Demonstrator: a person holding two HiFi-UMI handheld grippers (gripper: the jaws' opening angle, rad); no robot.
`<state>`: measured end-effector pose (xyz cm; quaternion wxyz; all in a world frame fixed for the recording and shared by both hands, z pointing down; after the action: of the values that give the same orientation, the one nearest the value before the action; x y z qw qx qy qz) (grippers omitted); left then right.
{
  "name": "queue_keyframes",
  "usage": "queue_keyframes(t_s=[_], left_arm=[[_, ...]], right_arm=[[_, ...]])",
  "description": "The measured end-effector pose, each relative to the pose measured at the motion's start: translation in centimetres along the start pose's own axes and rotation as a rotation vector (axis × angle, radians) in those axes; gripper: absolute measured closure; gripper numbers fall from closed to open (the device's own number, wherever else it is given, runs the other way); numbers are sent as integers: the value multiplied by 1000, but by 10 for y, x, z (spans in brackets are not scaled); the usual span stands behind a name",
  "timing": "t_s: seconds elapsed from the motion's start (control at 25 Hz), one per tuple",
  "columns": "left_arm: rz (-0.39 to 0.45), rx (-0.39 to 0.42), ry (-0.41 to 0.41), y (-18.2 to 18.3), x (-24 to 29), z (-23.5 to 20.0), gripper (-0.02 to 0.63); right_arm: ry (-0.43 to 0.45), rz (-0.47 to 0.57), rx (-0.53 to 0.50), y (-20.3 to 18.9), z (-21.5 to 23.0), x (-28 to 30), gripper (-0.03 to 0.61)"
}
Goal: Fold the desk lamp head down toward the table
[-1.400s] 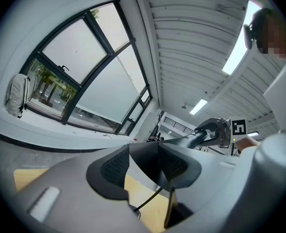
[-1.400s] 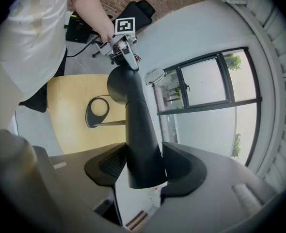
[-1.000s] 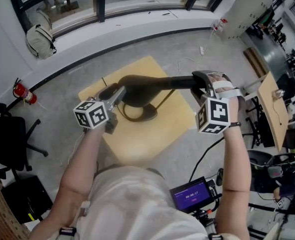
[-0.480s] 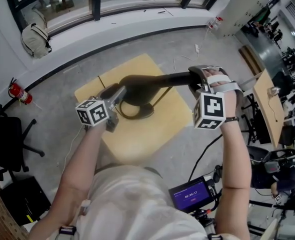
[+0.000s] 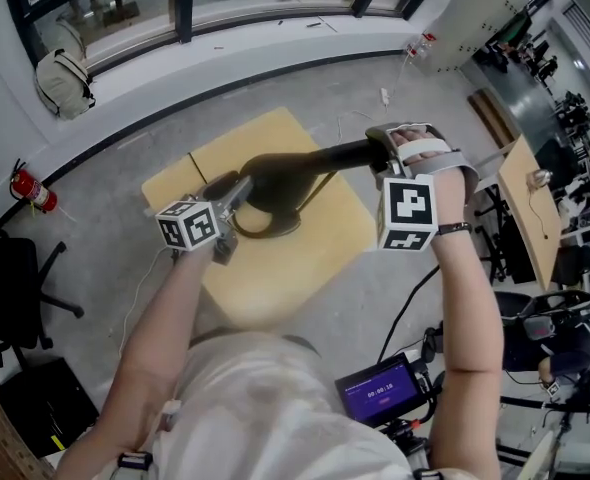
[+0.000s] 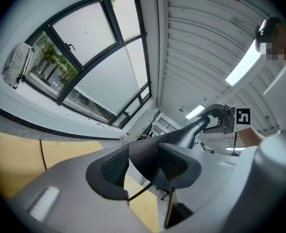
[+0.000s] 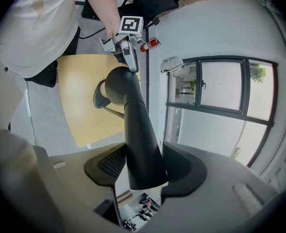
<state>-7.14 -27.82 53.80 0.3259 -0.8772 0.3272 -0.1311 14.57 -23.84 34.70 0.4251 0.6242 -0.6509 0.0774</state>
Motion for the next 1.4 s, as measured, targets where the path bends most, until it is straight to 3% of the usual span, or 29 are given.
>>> queue_keyframes(t_s=[0.2, 0.32, 0.8, 1.2, 1.4], left_arm=[[-14, 33, -10, -5, 3, 2, 432], [-17, 87, -19, -7, 7, 9, 522], [-26, 121, 4, -5, 6, 9, 517], [-81, 233, 71, -12, -30, 3, 520], [-94, 295, 61, -15, -62, 4, 552]], right_arm=[[16, -25, -27, 4, 2, -1, 330], [23, -37, -30, 3, 4, 1, 330], [11, -44, -5, 5, 6, 5, 310], [-50, -51, 131, -14, 12, -12, 275], [-93, 24, 359, -16, -2, -35, 272]])
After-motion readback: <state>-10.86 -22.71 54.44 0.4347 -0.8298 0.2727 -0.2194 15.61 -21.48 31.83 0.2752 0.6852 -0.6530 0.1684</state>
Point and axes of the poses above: the fingertips, and each gripper's own axes: x forward along the fingers, z to its right, y out of its top, the point moved 5 cm from there along -x, backward along the fingers, and after that the axes turned 7 degrees about -x, right-handed, at the moved point
